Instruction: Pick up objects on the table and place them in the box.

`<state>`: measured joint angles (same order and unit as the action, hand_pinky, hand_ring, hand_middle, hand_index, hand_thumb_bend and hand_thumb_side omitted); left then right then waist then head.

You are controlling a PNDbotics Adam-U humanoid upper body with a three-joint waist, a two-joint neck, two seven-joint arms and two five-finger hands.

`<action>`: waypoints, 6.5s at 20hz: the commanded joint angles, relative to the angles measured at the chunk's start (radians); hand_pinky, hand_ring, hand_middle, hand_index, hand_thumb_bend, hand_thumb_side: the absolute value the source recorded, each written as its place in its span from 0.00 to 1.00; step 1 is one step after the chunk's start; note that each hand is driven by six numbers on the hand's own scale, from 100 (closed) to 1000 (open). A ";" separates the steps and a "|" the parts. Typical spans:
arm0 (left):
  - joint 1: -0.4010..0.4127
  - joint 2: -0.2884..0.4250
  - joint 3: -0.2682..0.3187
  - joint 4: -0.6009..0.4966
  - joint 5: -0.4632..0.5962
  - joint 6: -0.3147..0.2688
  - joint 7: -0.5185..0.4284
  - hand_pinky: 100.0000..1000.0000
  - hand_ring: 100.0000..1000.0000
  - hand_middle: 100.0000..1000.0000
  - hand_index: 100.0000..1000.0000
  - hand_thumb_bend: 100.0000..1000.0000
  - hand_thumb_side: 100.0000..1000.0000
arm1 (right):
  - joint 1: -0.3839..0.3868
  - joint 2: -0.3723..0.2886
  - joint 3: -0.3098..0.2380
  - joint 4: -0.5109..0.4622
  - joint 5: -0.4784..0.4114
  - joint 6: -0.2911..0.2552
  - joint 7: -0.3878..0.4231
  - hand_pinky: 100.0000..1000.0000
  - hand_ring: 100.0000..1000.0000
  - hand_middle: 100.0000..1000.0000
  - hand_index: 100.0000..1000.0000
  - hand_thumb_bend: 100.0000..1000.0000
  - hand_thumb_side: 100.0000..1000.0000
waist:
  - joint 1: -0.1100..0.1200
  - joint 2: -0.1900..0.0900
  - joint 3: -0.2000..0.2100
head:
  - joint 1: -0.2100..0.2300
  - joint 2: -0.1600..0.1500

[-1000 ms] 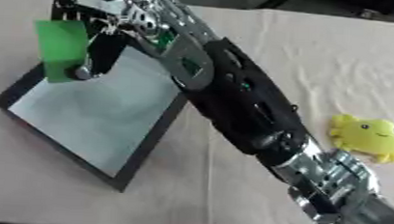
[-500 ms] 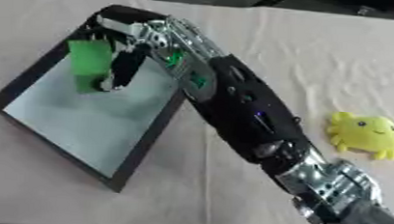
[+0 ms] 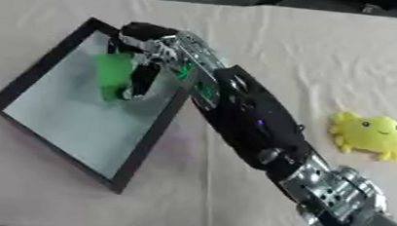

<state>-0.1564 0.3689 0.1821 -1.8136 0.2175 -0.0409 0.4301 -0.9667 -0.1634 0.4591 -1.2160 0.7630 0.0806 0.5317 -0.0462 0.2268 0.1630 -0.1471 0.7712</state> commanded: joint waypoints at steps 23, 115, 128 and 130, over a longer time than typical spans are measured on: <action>0.008 0.028 0.014 -0.013 -0.013 0.000 0.001 0.80 0.56 0.76 0.77 0.36 0.64 | 0.055 -0.326 -0.178 -0.477 -0.413 0.165 -0.114 0.95 0.84 0.72 0.89 0.36 0.20 | 0.000 -0.024 -0.033 | 0.037 -0.001; 0.025 0.034 0.022 -0.005 -0.025 -0.005 0.003 0.80 0.55 0.75 0.77 0.38 0.63 | 0.887 -0.766 -0.471 -0.366 -0.231 0.044 -0.181 0.86 0.75 0.49 0.69 0.38 0.35 | 0.020 -0.011 -0.093 | 0.043 -0.001; 0.026 0.034 0.023 -0.005 -0.025 -0.005 0.001 0.80 0.55 0.75 0.76 0.37 0.62 | 0.899 -0.763 -0.471 -0.428 -0.344 0.047 -0.187 0.84 0.67 0.47 0.65 0.38 0.27 | 0.019 -0.014 -0.096 | 0.040 -0.001; 0.026 0.034 0.023 -0.004 -0.025 -0.005 0.001 0.80 0.55 0.75 0.76 0.37 0.63 | 0.902 -0.765 -0.473 -0.446 -0.386 0.043 -0.201 0.84 0.66 0.46 0.65 0.39 0.24 | 0.018 -0.014 -0.096 | 0.039 -0.001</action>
<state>-0.1235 0.3861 0.2002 -1.8065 0.1959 -0.0457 0.4344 -0.0604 -0.8856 -0.0051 -1.6375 0.4045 0.1257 0.3415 -0.0278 0.2238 0.0681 -0.1076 0.7712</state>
